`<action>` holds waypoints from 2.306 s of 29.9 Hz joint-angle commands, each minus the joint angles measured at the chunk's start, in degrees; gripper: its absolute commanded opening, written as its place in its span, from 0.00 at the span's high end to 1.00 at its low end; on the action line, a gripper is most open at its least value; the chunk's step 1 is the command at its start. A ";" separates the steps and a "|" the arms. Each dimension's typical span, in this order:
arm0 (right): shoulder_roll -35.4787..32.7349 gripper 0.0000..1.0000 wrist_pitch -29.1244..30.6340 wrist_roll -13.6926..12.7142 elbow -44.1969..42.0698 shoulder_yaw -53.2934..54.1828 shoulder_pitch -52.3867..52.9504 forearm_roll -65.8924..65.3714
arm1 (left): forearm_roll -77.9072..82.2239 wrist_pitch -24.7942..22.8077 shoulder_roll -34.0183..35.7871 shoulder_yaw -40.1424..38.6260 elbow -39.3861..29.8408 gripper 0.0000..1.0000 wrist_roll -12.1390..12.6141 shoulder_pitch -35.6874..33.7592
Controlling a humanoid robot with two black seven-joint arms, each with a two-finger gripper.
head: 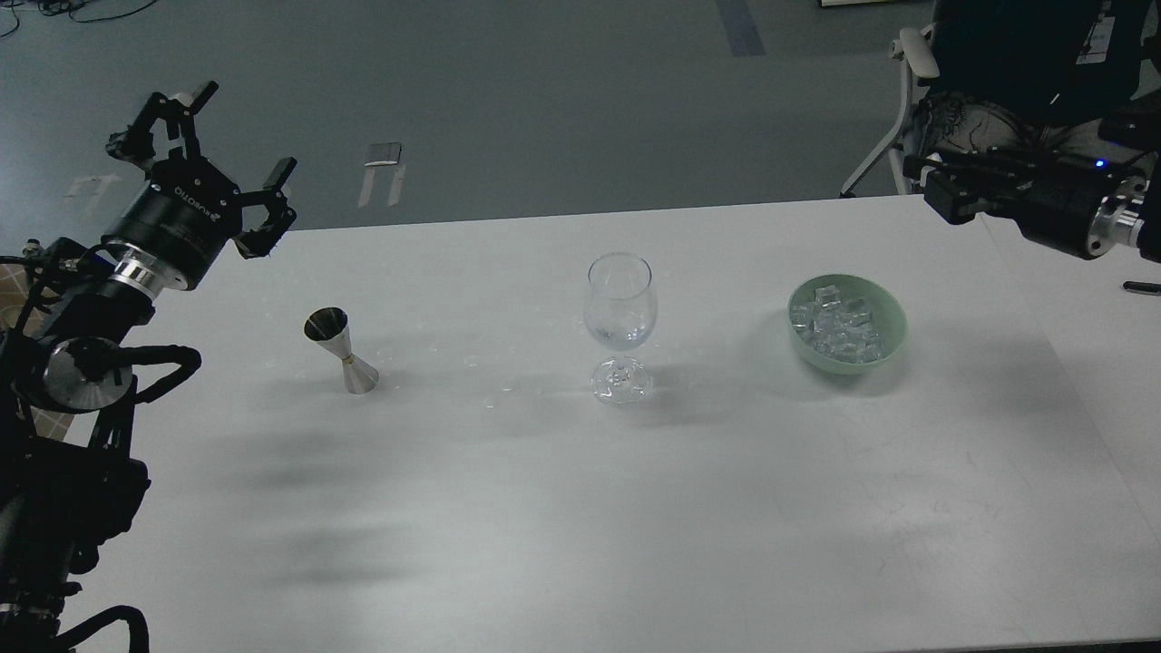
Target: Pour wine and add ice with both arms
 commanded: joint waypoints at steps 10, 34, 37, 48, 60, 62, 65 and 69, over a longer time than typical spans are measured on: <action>16.55 1.00 9.00 0.24 3.44 -16.86 28.40 4.64 | 0.95 0.02 0.09 0.05 0.03 0.03 0.09 -0.60; 32.13 1.00 19.28 2.52 1.60 -36.76 36.07 16.35 | 0.86 0.02 -1.05 1.80 0.38 0.03 0.00 -0.42; 32.83 1.00 19.19 2.35 0.64 -36.84 35.98 16.35 | 0.95 0.02 -1.31 1.80 0.38 0.03 0.00 -0.42; 36.96 1.00 18.58 1.91 -3.41 -38.33 34.93 16.43 | 0.86 0.02 -1.14 1.80 0.38 0.03 -0.08 -0.33; 37.41 0.73 17.00 0.95 -4.29 -38.95 34.31 16.35 | 0.86 0.02 -1.05 1.80 0.38 0.03 -0.09 -0.16; 37.41 0.65 16.82 0.77 -4.29 -38.95 34.22 16.43 | 0.86 0.02 -0.96 1.80 0.38 0.03 -0.09 -0.16; 37.41 0.55 16.64 0.68 -4.29 -38.95 34.22 16.52 | 0.86 0.02 -0.79 1.80 0.38 0.03 -0.09 -0.24; 37.41 0.50 16.47 0.68 -4.29 -38.95 34.22 16.61 | 0.86 0.02 -0.70 1.80 0.38 0.03 -0.09 -0.42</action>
